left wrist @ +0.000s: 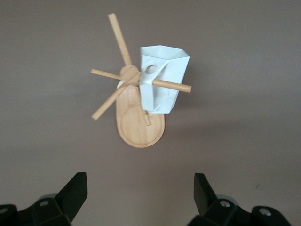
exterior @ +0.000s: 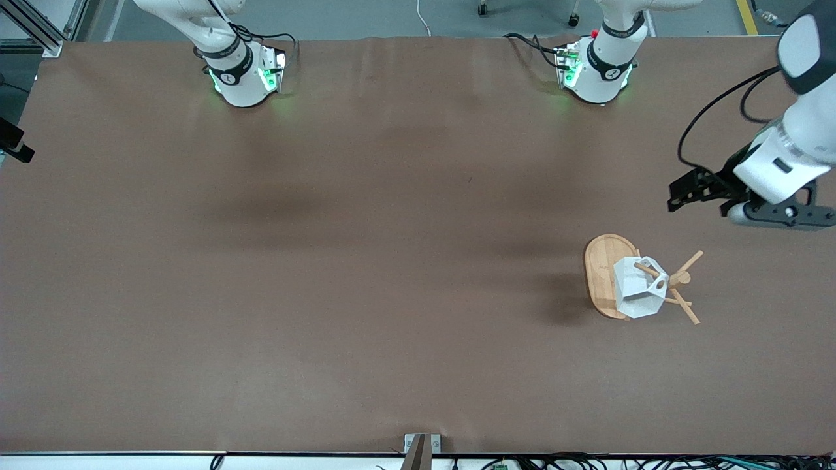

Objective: Hang cup on rack

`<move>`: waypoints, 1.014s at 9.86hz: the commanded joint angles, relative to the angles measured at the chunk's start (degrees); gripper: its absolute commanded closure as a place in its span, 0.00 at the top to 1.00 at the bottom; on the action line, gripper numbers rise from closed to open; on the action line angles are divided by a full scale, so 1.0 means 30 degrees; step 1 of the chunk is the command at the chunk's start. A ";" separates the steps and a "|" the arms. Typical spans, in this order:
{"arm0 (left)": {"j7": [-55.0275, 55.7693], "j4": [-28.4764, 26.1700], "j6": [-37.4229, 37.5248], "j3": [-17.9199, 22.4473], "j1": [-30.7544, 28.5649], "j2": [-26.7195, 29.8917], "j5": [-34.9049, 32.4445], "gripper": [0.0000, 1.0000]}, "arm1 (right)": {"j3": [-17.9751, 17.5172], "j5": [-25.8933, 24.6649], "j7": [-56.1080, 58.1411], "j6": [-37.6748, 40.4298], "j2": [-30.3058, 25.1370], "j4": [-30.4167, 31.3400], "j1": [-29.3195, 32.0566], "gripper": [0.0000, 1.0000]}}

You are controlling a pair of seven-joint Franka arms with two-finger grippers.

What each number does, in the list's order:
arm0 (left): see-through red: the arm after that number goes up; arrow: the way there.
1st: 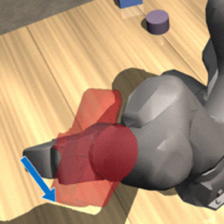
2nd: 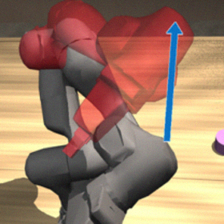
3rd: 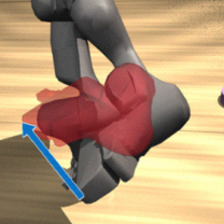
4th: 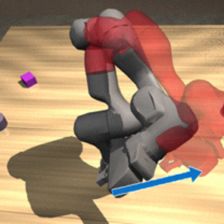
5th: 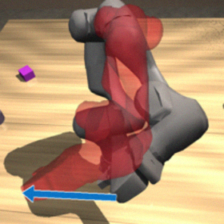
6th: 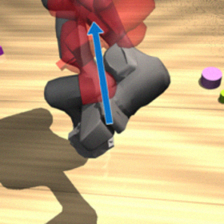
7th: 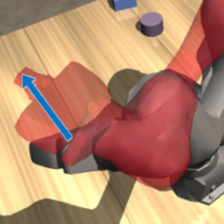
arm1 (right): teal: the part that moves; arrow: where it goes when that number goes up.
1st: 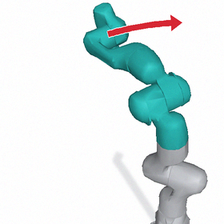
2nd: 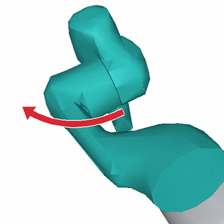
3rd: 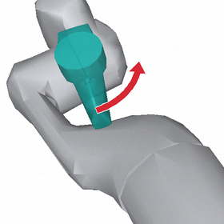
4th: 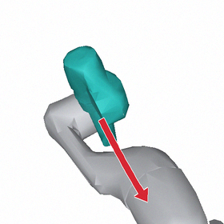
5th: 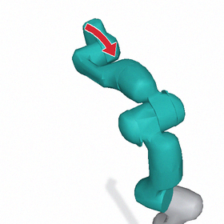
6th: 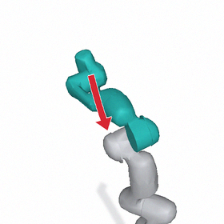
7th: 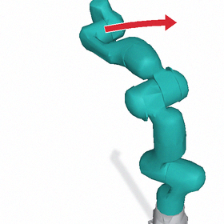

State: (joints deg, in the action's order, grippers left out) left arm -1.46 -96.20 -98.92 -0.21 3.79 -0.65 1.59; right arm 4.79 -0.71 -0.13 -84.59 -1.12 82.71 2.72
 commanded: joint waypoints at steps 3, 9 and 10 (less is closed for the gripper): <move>0.0337 0.1540 0.2358 -0.1685 -0.1877 0.0740 0.0605 1.00 | 0.0015 0.0413 -0.0163 -0.0017 -0.0097 0.0116 -0.0087 1.00; 0.0783 -0.0074 0.3648 -0.3710 -0.3544 0.2768 0.0055 1.00 | 0.0015 0.0324 -0.0162 0.0012 -0.0097 0.0087 -0.0087 1.00; 0.0983 0.0015 0.3648 -0.3681 -0.3634 0.2796 0.0084 1.00 | 0.0015 0.0324 -0.0162 0.0042 -0.0097 0.0087 -0.0116 1.00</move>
State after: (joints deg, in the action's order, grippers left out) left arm 1.73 -93.74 -87.87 -10.89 -6.11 7.03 2.25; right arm 4.75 0.01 -0.17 -84.56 -1.07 82.77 2.69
